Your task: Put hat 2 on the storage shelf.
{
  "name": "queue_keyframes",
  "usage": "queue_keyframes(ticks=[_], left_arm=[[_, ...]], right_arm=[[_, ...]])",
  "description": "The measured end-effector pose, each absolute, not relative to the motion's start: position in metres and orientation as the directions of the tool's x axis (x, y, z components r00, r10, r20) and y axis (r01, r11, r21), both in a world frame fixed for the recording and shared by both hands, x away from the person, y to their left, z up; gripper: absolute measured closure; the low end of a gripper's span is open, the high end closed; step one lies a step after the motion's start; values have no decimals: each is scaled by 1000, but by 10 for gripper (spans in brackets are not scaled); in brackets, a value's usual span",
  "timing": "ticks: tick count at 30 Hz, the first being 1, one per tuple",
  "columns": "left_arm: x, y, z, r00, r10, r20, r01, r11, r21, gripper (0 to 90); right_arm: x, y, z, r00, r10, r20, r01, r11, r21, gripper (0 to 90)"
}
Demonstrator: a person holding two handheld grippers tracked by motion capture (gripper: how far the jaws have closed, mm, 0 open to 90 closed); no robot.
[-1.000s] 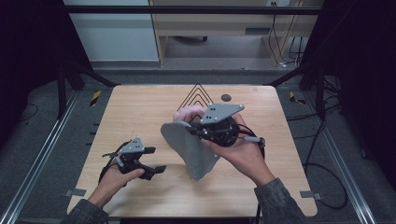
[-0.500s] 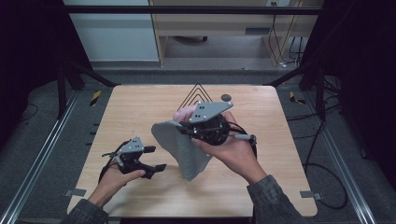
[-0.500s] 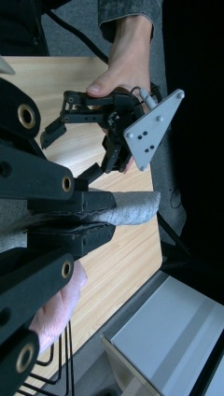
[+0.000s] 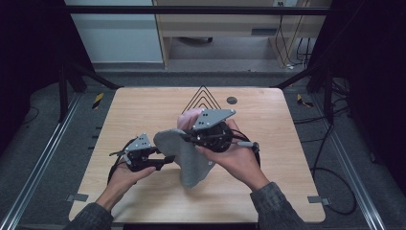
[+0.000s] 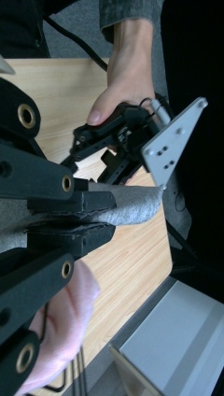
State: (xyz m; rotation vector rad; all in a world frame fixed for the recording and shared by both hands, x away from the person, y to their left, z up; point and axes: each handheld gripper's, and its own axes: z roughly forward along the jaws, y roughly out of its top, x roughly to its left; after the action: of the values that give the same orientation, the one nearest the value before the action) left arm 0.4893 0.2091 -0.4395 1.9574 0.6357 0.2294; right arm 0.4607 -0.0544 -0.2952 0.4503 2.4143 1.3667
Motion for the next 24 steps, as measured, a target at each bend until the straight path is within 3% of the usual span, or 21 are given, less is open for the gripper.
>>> queue_keyframes(ticks=[1, 2, 4, 7, 14, 24], left_arm=[[489, 207, -438, 846, 522, -105, 323, -346, 881, 667], [489, 205, -436, 847, 522, -99, 320, -354, 879, 667], [488, 201, -433, 849, 521, -89, 319, -371, 872, 782], [483, 198, -422, 857, 511, -71, 312, -405, 859, 852], [478, 189, -385, 863, 505, -14, 281, -456, 844, 857], [484, 182, -322, 861, 507, 42, 248, -490, 836, 858]], right_arm=[[462, -59, -298, -890, 439, -121, 121, 485, 866, 847], [462, -59, -298, -890, 439, -121, 121, 485, 866, 847], [464, -67, -303, -880, 463, -107, 143, 472, 870, 847], [465, -84, -309, -862, 499, -91, 168, 450, 877, 848], [465, -117, -312, -828, 558, -65, 206, 408, 889, 848], [464, -136, -281, -813, 581, -51, 192, 350, 917, 848]])
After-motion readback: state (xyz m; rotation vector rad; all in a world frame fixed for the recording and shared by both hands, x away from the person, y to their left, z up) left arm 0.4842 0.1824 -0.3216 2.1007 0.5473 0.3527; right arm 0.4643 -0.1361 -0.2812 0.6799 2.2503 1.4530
